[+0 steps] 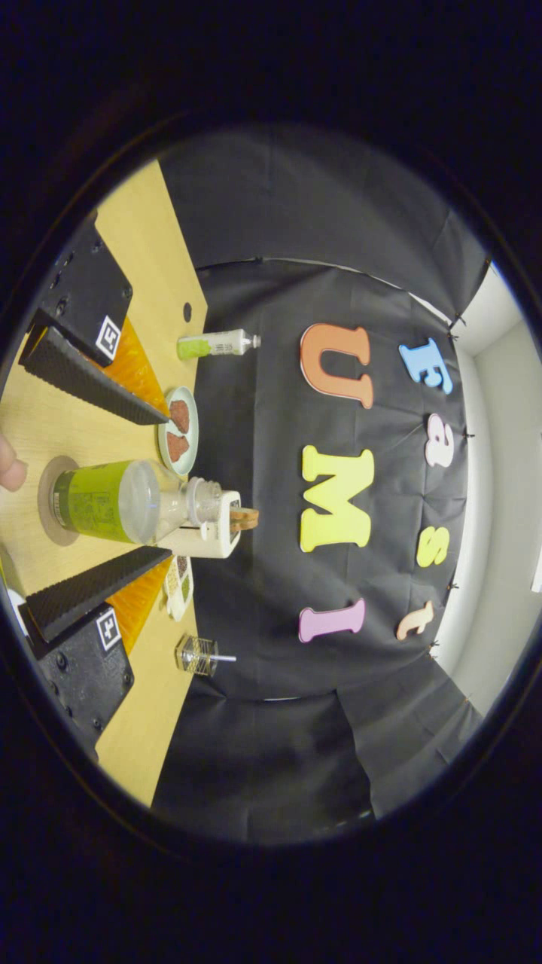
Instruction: Take the bottle from table, then pour the juice into the cup, finally place the bottle on the coaster
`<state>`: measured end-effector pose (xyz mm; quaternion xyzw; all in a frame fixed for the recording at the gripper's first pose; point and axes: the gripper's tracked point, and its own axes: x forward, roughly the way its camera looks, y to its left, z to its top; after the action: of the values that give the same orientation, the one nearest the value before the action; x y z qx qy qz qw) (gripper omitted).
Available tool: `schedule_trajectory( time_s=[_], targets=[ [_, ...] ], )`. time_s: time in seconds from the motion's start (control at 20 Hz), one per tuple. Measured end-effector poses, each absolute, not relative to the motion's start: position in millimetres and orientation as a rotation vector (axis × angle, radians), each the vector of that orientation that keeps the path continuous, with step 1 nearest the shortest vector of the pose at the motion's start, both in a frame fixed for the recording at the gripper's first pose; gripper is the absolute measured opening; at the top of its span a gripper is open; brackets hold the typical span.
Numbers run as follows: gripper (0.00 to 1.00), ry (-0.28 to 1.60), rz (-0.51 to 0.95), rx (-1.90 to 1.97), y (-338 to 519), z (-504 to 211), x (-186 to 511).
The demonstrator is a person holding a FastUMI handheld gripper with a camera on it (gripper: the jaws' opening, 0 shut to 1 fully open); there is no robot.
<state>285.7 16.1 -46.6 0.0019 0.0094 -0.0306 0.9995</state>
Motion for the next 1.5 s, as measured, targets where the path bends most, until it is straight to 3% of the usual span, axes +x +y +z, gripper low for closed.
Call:
schedule_trajectory(
  time_s=[0.75, 1.5],
  targets=[
    [1.00, 0.013, -0.213, -0.128, -42, 28, 85],
    [1.00, 0.046, -0.081, -0.030, -47, 27, -10]
  ],
)
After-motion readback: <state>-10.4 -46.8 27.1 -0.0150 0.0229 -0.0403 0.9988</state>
